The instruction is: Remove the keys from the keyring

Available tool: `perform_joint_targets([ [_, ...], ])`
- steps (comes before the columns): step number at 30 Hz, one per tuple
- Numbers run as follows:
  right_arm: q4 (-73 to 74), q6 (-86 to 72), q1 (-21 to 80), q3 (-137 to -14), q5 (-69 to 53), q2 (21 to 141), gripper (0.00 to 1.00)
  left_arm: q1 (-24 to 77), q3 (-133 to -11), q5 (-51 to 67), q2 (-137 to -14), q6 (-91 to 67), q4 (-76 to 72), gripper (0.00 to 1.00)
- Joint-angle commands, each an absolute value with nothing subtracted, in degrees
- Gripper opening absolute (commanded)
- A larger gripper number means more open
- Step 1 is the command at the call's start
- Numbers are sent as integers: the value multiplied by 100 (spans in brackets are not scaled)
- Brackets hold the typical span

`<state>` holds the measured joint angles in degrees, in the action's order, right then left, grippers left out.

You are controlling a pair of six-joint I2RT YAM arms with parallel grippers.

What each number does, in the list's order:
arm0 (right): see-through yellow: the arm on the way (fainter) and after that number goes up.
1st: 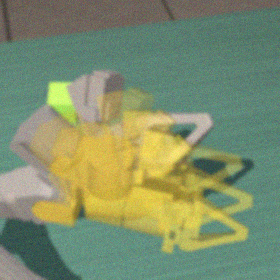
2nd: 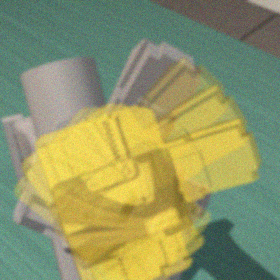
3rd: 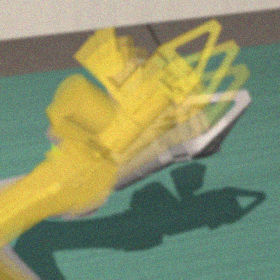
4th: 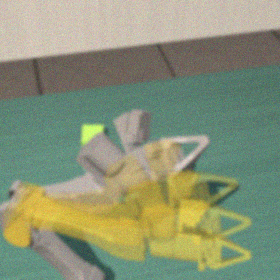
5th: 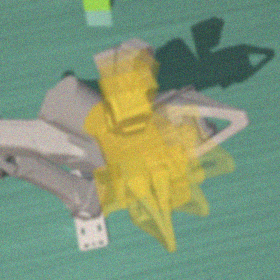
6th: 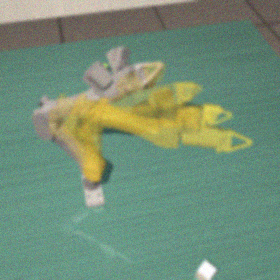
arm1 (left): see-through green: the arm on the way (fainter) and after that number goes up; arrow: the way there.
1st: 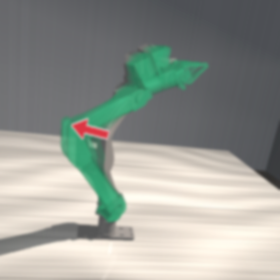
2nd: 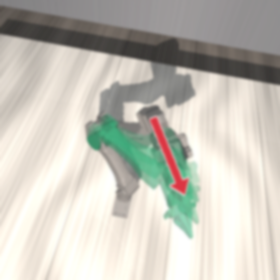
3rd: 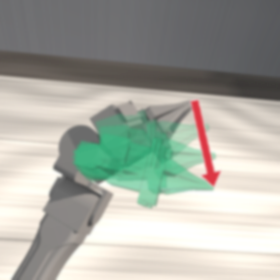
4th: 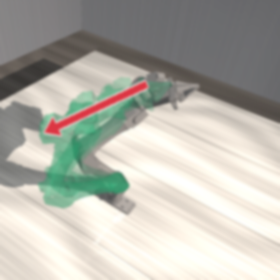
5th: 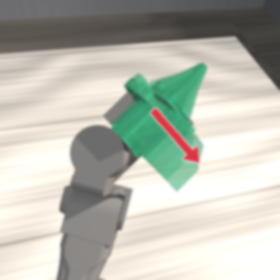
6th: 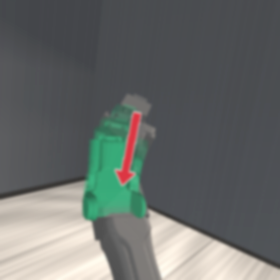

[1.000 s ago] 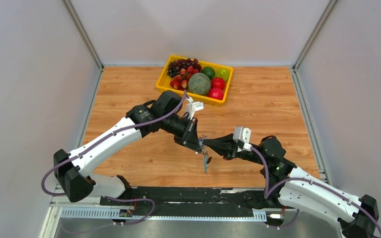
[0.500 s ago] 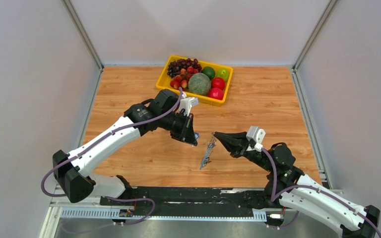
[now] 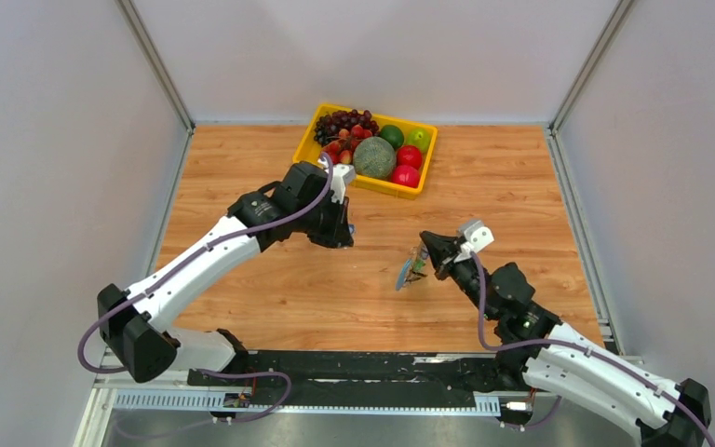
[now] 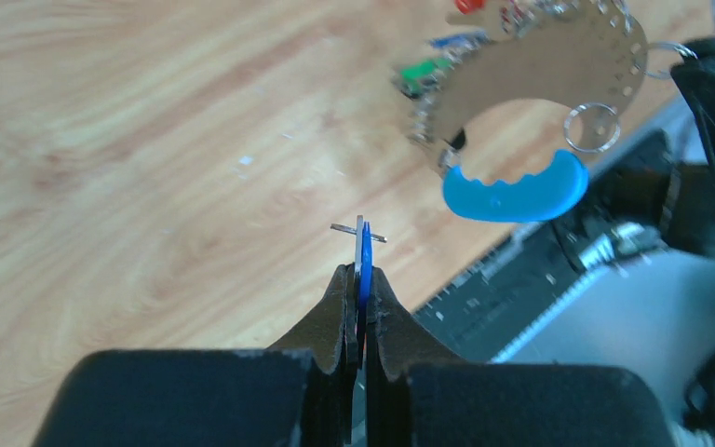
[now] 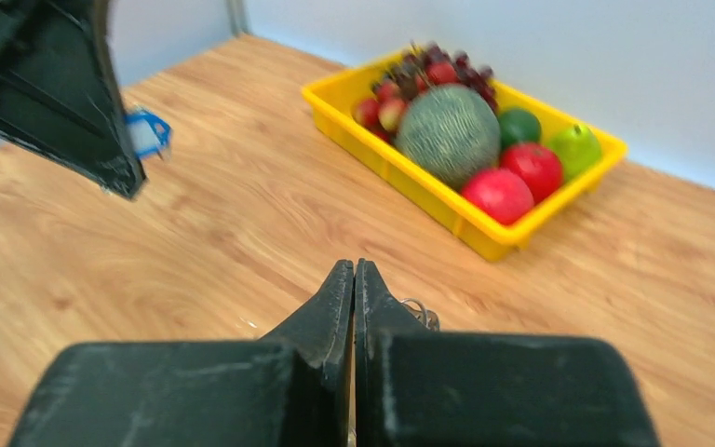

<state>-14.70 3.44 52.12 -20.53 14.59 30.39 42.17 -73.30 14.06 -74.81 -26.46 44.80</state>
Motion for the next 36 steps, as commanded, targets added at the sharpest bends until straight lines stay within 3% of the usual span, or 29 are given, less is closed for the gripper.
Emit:
perform_joint_targets([
  [1, -1361, 114, 4946, -2317, 2116, 3574, 0, 3932, -6978, 519, -7802, -2375, 3702, 0],
  [10, -1892, -261, 4519, -2554, 1191, 4686, 0, 2779, -5257, 586, -8297, -2922, 656, 0],
  [16, -2419, -388, 4406, -2984, 633, 5774, 0, 1943, -5370, 882, -9430, -3262, -303, 3],
  [20, -2533, -291, 4395, -3421, 308, 6476, 0, 1777, -5700, 1095, -9888, -3184, -223, 19],
  [22, -2636, -282, 4387, -3548, 196, 6736, 0, 1760, -5747, 1088, -9914, -3142, -166, 34],
  [24, -2713, -288, 4386, -3681, 123, 6969, 0, 1758, -5713, 1136, -9816, -3073, -197, 55],
  [25, -2742, -306, 4386, -3755, 107, 7089, 0, 1758, -5660, 1244, -9768, -2981, -256, 86],
  [27, -2759, -363, 4386, -3920, 97, 7380, 0, 1758, -5551, 1300, -9563, -2875, -270, 98],
  [36, -3028, -810, 4381, -4764, -693, 8843, 0, 1753, -4468, 580, -7460, -2829, -176, 100],
])
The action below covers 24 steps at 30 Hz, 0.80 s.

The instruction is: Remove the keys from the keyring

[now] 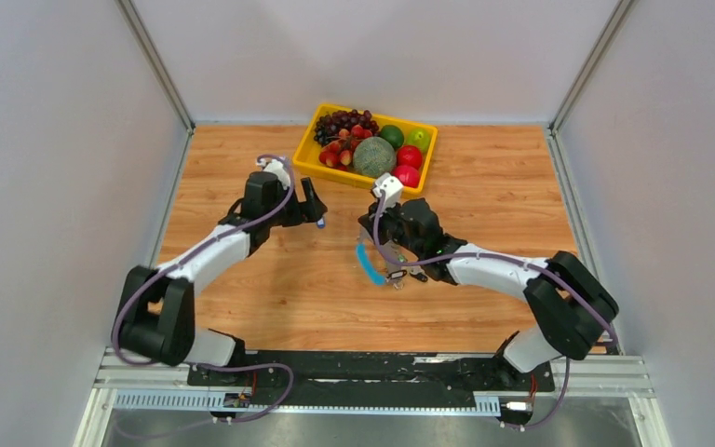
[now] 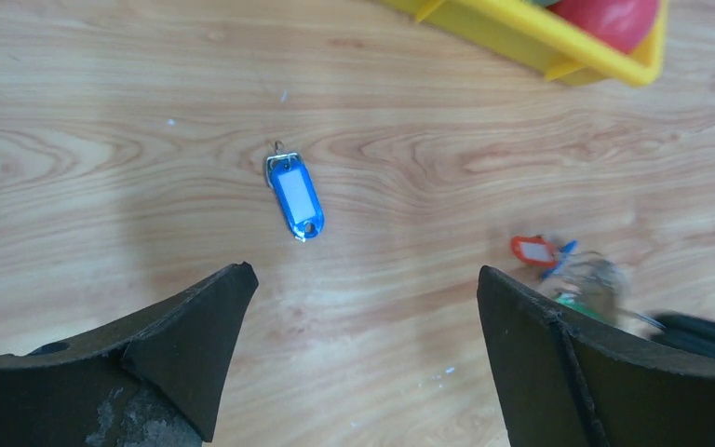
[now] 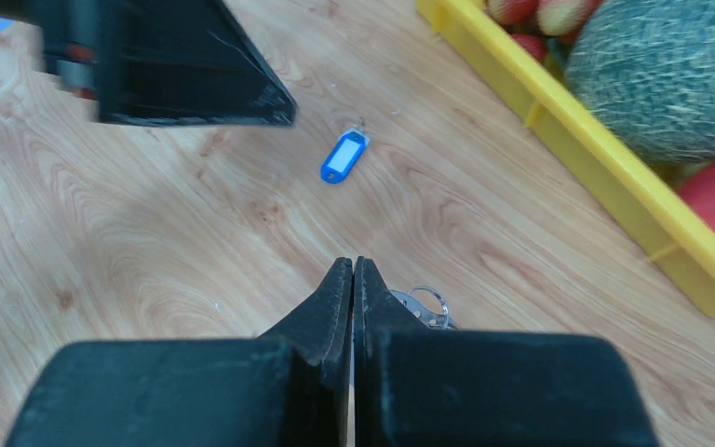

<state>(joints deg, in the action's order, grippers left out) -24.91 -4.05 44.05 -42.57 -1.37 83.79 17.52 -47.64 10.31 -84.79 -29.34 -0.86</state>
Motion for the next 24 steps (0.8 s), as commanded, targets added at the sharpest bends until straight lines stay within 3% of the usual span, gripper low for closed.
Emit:
perform_joint_targets([
  [1, -3069, -922, 4382, -4876, -786, 9003, 0, 1757, -4305, 497, -7062, -2830, -137, 100],
  [4, -3172, -1324, 4382, -5114, -733, 9488, 0, 1760, -3971, 312, -6294, -2656, -64, 100],
  [5, -3168, -1333, 4385, -5214, -764, 9626, 5, 1759, -3785, 310, -5961, -2594, -80, 100],
  [9, -2952, -1607, 4377, -5478, -402, 9856, 49, 1758, -3332, 261, -5206, -2242, -133, 100],
  [11, -2802, -1716, 4370, -5497, -51, 9741, 65, 1758, -3226, -79, -4941, -2385, 35, 100],
  [18, -1888, -2224, 4221, -5245, 1340, 8589, 81, 1758, -3407, -881, -4221, -2784, 1018, 100],
  [22, -480, -2233, 3867, -5187, 1550, 7504, 99, 1757, -3601, -1056, -3539, -2909, 1388, 100],
  [24, -191, -2185, 3778, -4898, 1645, 6830, 100, 1758, -3756, -1025, -3255, -2921, 1578, 100],
])
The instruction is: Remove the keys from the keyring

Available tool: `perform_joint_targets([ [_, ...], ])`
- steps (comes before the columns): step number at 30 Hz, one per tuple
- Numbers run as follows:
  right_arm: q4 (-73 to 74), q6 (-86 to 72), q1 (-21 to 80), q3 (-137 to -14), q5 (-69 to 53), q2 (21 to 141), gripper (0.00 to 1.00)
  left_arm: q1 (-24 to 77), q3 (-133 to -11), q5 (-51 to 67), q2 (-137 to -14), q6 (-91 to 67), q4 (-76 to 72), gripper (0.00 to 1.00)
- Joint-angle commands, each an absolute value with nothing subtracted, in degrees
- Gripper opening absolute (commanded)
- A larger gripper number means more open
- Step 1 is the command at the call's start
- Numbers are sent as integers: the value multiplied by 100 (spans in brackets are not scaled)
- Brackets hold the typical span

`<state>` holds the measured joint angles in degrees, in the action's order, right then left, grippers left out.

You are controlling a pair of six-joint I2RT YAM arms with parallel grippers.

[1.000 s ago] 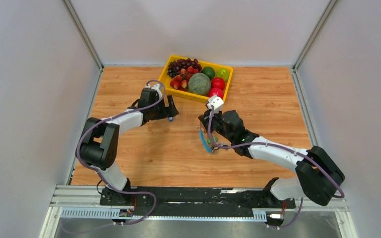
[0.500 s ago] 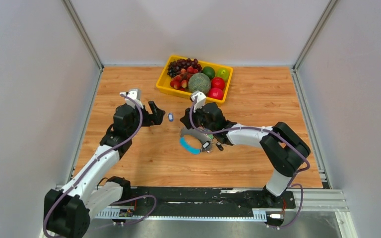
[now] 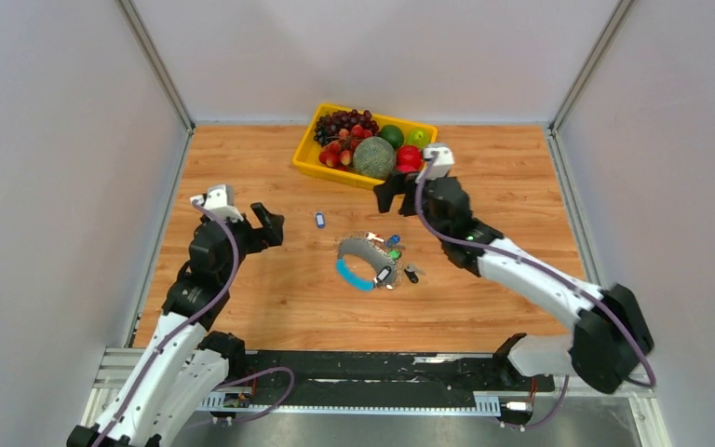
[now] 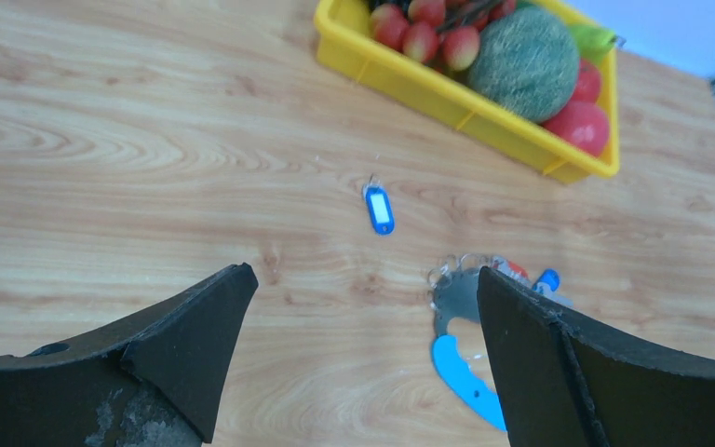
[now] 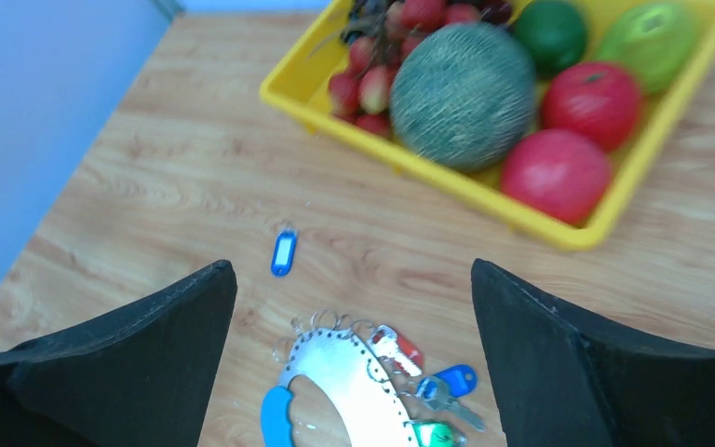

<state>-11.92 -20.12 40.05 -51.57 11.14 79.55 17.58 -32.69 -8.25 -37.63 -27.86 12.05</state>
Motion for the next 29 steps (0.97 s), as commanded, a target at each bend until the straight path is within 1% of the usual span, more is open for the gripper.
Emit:
perform_joint_targets([
  [1, -103, -2180, 3765, -4722, 1784, 6434, 100, 1758, -3803, -990, -3157, -2934, 1680, 100],
  [4, 339, -2151, 3745, -4300, 2120, 5256, 100, 1762, -4038, -941, -2690, -2892, 1876, 100],
  [9, 1082, -2123, 3735, -4004, 2365, 3458, 100, 1764, -4422, -1219, -2438, -2675, 2528, 100],
  [12, 1578, -2141, 3736, -3959, 2660, 2762, 100, 1761, -4348, -1465, -2381, -2627, 2713, 100],
  [16, 2163, -2170, 3735, -3879, 3041, 2207, 100, 1761, -4102, -1570, -2332, -2601, 2884, 100],
  [19, 2491, -2294, 3735, -3838, 3096, 1988, 100, 1764, -4078, -1517, -2309, -2629, 2904, 100],
  [29, 2796, -2527, 3736, -3861, 3066, 1796, 100, 1764, -4084, -1471, -2412, -2672, 2932, 100],
])
